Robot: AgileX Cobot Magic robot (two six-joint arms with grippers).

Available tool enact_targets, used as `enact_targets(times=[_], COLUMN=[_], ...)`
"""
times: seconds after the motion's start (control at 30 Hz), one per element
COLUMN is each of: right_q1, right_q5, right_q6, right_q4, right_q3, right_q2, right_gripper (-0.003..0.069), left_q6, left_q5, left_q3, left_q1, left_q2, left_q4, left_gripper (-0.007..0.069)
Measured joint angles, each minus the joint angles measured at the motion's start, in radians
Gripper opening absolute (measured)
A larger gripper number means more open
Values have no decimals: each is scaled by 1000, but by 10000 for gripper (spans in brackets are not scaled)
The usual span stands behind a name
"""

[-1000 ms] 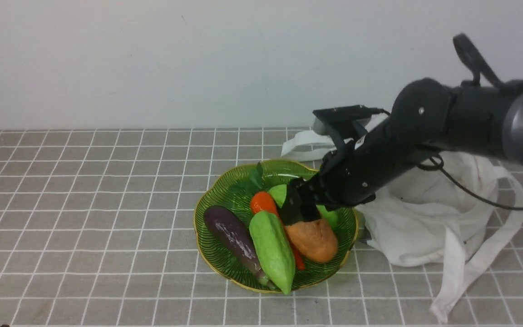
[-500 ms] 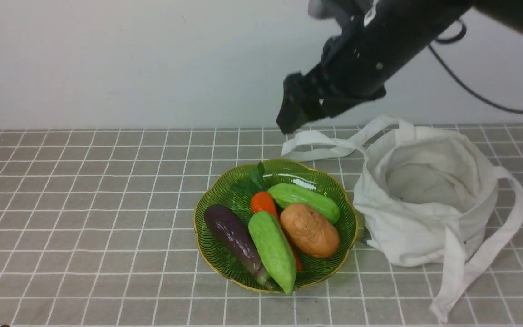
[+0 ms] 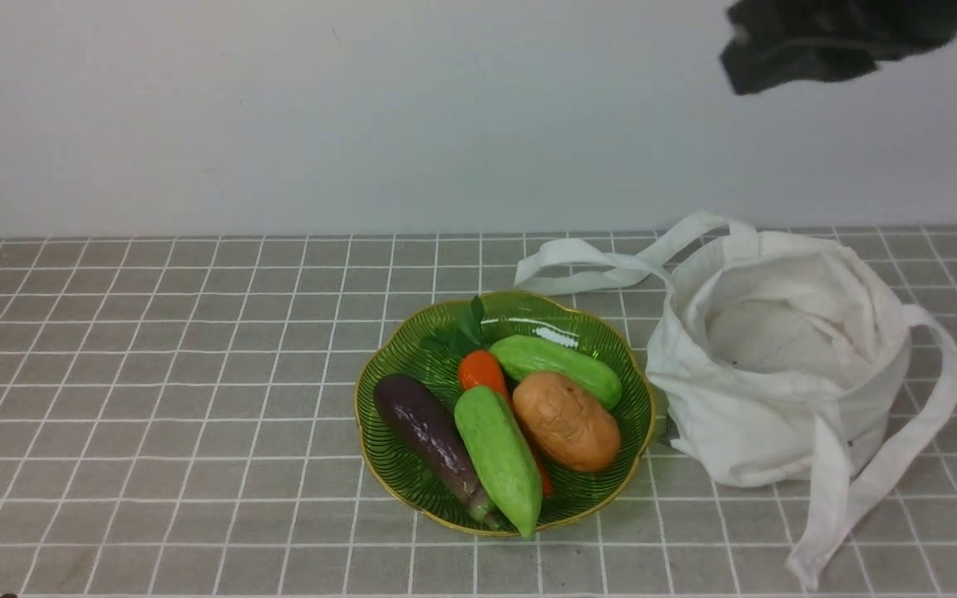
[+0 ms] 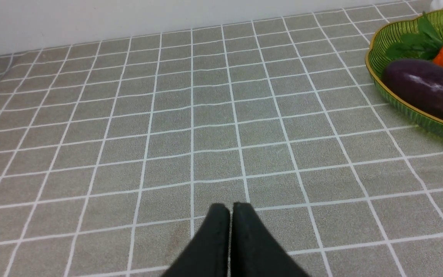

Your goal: Take vegetables from bag on grey coffee tablecloth place on plate.

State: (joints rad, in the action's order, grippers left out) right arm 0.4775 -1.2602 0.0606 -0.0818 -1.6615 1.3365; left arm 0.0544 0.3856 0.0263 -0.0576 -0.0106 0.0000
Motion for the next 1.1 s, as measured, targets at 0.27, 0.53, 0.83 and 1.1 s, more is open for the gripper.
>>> enact_targets(times=[0.27,0.53,0.83,1.1], right_q1=[-1,-1,-2,-2], right_q5=[20,461,1059,1088], right_q6=[-21,-61,-61,-61], right_q4=[8,7,7,7], right_q3=[439,964,1370,1378], right_q2=[-406,-786,-977,-978], right_gripper=[-15,-15,-15,-15], left_q6=[0,0,0,0], left_q5=[0,0,0,0], left_q3=[0,0,0,0], left_q1=[0,0,0,0], left_q2=[0,0,0,0], left_q4=[0,0,0,0], left_gripper=[-8,-8,-8,-8])
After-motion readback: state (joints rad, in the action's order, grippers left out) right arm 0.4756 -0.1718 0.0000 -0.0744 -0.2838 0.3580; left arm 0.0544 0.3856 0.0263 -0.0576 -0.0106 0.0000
